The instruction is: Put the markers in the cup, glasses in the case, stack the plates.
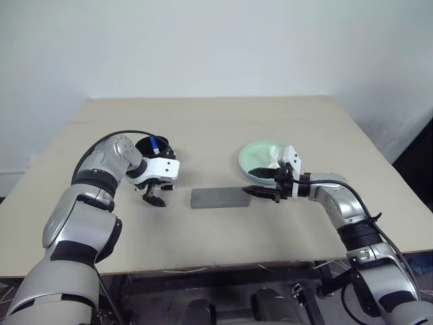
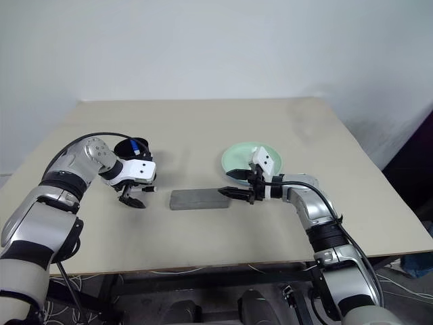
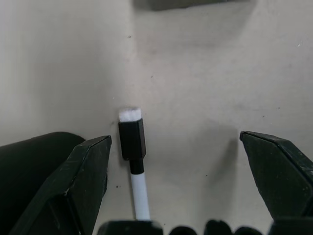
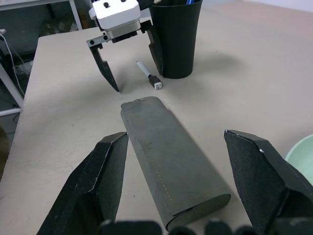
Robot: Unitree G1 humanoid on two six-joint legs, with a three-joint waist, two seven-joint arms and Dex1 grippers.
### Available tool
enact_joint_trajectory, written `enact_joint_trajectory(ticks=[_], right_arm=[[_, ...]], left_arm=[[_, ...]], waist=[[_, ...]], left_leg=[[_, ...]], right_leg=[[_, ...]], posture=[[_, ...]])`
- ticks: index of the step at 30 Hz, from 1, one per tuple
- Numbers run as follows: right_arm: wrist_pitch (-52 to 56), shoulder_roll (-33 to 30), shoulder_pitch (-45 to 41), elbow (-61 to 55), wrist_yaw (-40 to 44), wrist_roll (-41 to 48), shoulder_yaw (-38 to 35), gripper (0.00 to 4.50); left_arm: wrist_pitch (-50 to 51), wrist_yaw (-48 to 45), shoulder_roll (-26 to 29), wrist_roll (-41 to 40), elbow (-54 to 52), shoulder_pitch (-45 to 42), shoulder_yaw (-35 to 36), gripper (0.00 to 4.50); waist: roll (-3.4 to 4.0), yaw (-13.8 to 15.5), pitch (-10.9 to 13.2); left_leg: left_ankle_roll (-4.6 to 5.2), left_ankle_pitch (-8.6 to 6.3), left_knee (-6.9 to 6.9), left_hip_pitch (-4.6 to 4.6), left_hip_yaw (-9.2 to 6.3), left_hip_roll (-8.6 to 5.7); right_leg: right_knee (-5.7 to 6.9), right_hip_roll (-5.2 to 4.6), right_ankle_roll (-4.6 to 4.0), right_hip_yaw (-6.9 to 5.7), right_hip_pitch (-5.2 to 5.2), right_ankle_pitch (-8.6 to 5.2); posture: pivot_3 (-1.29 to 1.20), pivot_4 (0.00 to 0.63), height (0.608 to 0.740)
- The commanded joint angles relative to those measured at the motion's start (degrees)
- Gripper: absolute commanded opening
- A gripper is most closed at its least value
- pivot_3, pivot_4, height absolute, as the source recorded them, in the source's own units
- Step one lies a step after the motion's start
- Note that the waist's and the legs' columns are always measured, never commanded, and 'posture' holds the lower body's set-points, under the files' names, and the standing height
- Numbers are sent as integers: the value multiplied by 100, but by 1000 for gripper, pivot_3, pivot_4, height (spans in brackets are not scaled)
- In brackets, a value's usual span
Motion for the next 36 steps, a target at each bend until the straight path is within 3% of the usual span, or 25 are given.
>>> enact_joint_trajectory(ticks=[1, 17, 28, 36], right_arm=[[-79, -13, -76, -190, -33, -7, -96, 3400], [-62, -39, -26, -236, -100, 0, -109, 3400], [-115, 29, -97, -135, -104, -20, -82, 3400], [-125, 19, -54, -159, -124, -16, -92, 3400]], left_arm=[[23, 17, -46, 57, 37, -166, 49, 4477], [90, -981, 17, -159, -52, -107, 198, 4477], [-236, -158, 132, 268, 44, -102, -33, 4477], [-642, -182, 242, 478, 136, -51, -161, 4477]], waist=[[0, 0, 0], [-1, -9, 0], [-1, -4, -1], [-1, 0, -1]], left_leg=[[0, 0, 0, 1, 0, 0], [0, 0, 1, 1, 0, 0], [0, 0, 1, 1, -2, 0], [0, 0, 1, 1, -1, 0]], right_leg=[[0, 0, 0, 0, 0, 0], [1, 0, 0, 0, 1, 0], [2, 0, 0, 1, 1, 0], [3, 0, 0, 0, 1, 0]], posture=[[0, 0, 740], [0, 0, 740], [0, 0, 740], [0, 0, 740]])
